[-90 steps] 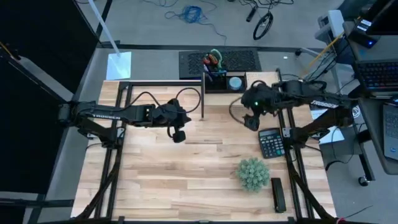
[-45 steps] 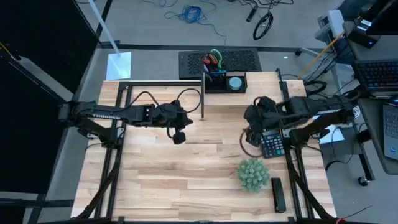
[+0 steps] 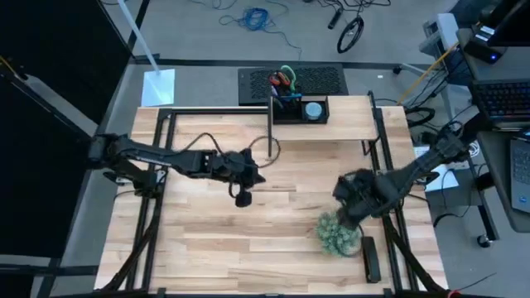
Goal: Pick and place office supplies into organizer
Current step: Put the gray patterned vase plant on the wooden shelf
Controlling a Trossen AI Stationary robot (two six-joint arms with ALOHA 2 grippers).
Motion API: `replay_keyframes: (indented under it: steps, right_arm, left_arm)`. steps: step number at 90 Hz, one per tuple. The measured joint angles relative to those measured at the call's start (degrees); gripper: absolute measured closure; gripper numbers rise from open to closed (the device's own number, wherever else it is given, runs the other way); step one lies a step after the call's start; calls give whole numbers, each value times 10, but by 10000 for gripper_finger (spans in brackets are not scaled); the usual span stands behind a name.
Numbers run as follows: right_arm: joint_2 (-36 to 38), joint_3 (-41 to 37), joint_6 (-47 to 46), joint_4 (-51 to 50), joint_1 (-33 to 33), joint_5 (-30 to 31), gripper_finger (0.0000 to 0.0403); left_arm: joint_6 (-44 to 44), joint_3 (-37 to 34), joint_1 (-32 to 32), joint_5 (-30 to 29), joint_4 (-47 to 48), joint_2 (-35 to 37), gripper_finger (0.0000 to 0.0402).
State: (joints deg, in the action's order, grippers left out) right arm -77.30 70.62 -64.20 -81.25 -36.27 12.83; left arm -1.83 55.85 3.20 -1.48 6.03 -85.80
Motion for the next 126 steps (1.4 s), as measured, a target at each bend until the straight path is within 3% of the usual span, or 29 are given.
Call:
replay_keyframes:
  steps: [20,39,57,75,89,126]
  right_arm:
    - [0,-29,-184,6,-142,1,92]
    - [-5,-64,-320,83,-244,20,92]
    - [-35,-150,-373,196,-295,19,92]
    - [-60,-214,-359,284,-283,26,92]
    - [-72,-237,-321,346,-267,55,92]
    - [-98,-239,-161,387,-172,116,92]
  left_arm:
    - [1,0,25,1,-91,-66,398]
    - [7,0,34,1,-159,-103,395]
    - [30,0,32,1,-199,-119,337]
    - [30,2,33,34,-213,-139,244]
    - [30,1,38,47,-222,-169,197]
    - [30,1,49,49,-262,-208,185]
